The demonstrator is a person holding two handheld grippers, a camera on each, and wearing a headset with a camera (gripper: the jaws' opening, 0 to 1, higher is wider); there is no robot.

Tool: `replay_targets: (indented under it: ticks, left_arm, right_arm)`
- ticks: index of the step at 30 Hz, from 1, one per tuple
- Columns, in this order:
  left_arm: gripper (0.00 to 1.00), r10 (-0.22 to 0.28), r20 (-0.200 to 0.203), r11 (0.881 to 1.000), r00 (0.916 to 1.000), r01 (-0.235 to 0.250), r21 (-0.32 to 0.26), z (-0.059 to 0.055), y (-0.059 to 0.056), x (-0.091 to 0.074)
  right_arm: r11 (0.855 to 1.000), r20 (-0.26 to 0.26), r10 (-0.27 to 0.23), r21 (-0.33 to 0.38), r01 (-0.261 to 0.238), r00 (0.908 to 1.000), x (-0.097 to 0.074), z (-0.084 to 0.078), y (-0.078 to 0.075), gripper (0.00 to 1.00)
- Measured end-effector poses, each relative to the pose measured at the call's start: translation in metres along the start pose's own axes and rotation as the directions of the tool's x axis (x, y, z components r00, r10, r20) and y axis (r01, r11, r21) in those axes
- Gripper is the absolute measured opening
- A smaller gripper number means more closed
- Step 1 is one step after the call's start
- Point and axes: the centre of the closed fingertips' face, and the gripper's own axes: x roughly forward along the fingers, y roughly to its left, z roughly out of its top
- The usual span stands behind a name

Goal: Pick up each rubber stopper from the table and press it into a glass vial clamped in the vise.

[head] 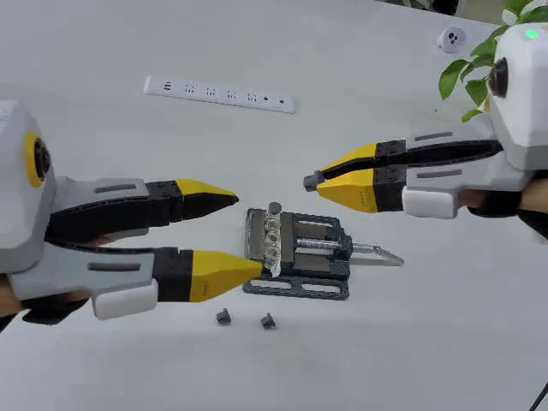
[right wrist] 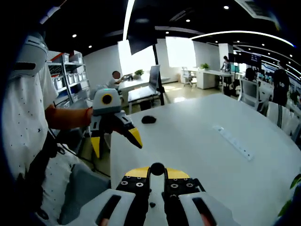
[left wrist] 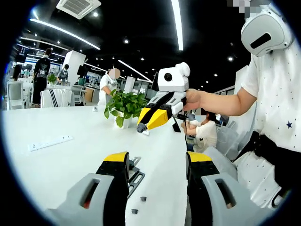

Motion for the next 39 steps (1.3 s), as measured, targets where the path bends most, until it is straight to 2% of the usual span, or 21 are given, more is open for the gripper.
replay_targets:
  ticks: [3, 7, 10, 12, 14, 16, 20, 24, 26, 28, 32, 39]
  left_arm:
    - [0.55, 0.032, -0.024, 0.999, 0.9992, -0.032, 0.013, -0.008, 0.007, 0.001]
    - [0.66, 0.068, -0.058, 0.997, 0.996, -0.066, 0.033, -0.02, 0.016, 0.002]
    - [0.69, 0.09, -0.109, 0.994, 0.99, -0.083, 0.066, -0.033, 0.021, 0.003]
    - [0.73, 0.094, -0.122, 0.993, 0.9881, -0.084, 0.082, -0.037, 0.021, 0.006]
    - [0.78, 0.099, -0.136, 0.992, 0.9857, -0.087, 0.092, -0.041, 0.021, 0.009]
    - [0.8, 0.104, -0.145, 0.991, 0.9839, -0.09, 0.101, -0.044, 0.022, 0.011]
    - [0.87, 0.124, -0.163, 0.988, 0.9789, -0.106, 0.113, -0.05, 0.029, 0.01]
    - [0.9, 0.129, -0.173, 0.987, 0.9765, -0.109, 0.121, -0.054, 0.031, 0.009]
    - [0.91, 0.13, -0.177, 0.986, 0.9756, -0.109, 0.123, -0.055, 0.031, 0.01]
    - [0.92, 0.131, -0.182, 0.986, 0.9746, -0.109, 0.122, -0.058, 0.032, 0.009]
    - [0.92, 0.129, -0.186, 0.987, 0.9741, -0.108, 0.12, -0.061, 0.032, 0.008]
    - [0.95, 0.128, -0.155, 0.986, 0.9796, -0.109, 0.127, -0.057, 0.032, 0.008]
  right_arm:
    - [0.999, -0.079, -0.027, -0.03, 0.025, 0.9965, 0.011, -0.011, -0.014, 0.06]
    - [0.998, -0.152, -0.042, -0.059, 0.033, 0.9875, 0.027, -0.021, -0.026, 0.06]
    - [0.995, -0.222, -0.048, -0.094, 0.028, 0.9738, 0.041, -0.032, -0.037, 0.06]
    - [0.994, -0.253, -0.056, -0.109, 0.029, 0.9658, 0.048, -0.037, -0.042, 0.06]
    - [0.992, -0.296, -0.059, -0.128, 0.022, 0.9533, 0.057, -0.045, -0.05, 0.06]
    - [0.987, -0.348, -0.066, -0.159, 0.01, 0.935, 0.066, -0.055, -0.057, 0.06]
    - [0.977, -0.447, -0.076, -0.212, -0.023, 0.8915, 0.08, -0.075, -0.066, 0.06]
    - [0.974, -0.487, -0.071, -0.223, -0.045, 0.8705, 0.092, -0.087, -0.07, 0.06]
    - [0.971, -0.515, -0.076, -0.232, -0.054, 0.8539, 0.095, -0.094, -0.073, 0.06]
    - [0.967, -0.535, -0.08, -0.245, -0.064, 0.8412, 0.096, -0.098, -0.074, 0.06]
    - [0.969, -0.547, -0.07, -0.237, -0.073, 0.8343, 0.101, -0.101, -0.075, 0.06]
    - [0.969, -0.582, -0.065, -0.23, -0.087, 0.8103, 0.104, -0.111, -0.077, 0.06]
